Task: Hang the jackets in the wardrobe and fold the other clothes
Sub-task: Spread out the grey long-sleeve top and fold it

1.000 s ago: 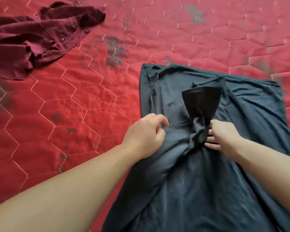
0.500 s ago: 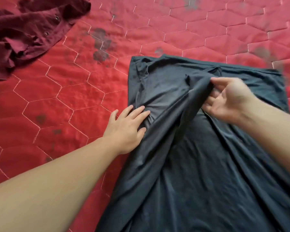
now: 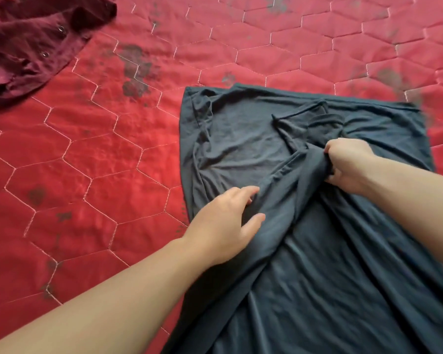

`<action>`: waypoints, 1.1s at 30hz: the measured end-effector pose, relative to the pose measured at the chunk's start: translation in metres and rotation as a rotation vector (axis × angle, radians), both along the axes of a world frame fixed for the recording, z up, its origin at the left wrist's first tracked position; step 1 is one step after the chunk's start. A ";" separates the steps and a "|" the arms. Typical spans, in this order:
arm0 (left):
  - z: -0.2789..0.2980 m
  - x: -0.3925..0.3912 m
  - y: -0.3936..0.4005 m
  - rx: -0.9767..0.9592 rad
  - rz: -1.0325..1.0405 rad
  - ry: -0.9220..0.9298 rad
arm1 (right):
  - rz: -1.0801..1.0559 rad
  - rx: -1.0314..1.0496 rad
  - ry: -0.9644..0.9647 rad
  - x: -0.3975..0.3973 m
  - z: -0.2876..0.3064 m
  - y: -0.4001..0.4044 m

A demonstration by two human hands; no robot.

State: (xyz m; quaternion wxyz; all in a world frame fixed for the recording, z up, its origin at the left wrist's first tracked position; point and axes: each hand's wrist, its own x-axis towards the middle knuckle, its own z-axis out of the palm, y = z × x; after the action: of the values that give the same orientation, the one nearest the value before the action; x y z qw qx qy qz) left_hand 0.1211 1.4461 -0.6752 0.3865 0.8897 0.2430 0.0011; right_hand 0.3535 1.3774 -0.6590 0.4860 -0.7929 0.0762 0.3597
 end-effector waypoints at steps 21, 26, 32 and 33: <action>-0.009 -0.009 0.044 -0.421 0.366 0.186 | -0.171 0.351 0.271 0.009 0.007 -0.014; -0.012 -0.013 0.046 -0.494 0.425 0.187 | 0.128 -0.005 -0.122 -0.006 -0.010 -0.004; -0.015 -0.012 0.041 -0.572 0.556 0.162 | -0.104 0.034 -0.145 0.009 0.004 0.009; -0.015 -0.012 0.041 -0.582 0.562 0.160 | -0.194 0.088 -0.062 0.016 0.009 0.005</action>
State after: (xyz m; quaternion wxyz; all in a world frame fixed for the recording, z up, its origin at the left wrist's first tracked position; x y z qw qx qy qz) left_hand 0.1091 1.4872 -0.6902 0.5866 0.6395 0.4959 -0.0315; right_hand 0.3697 1.3819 -0.6495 0.5550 -0.7705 0.1217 0.2891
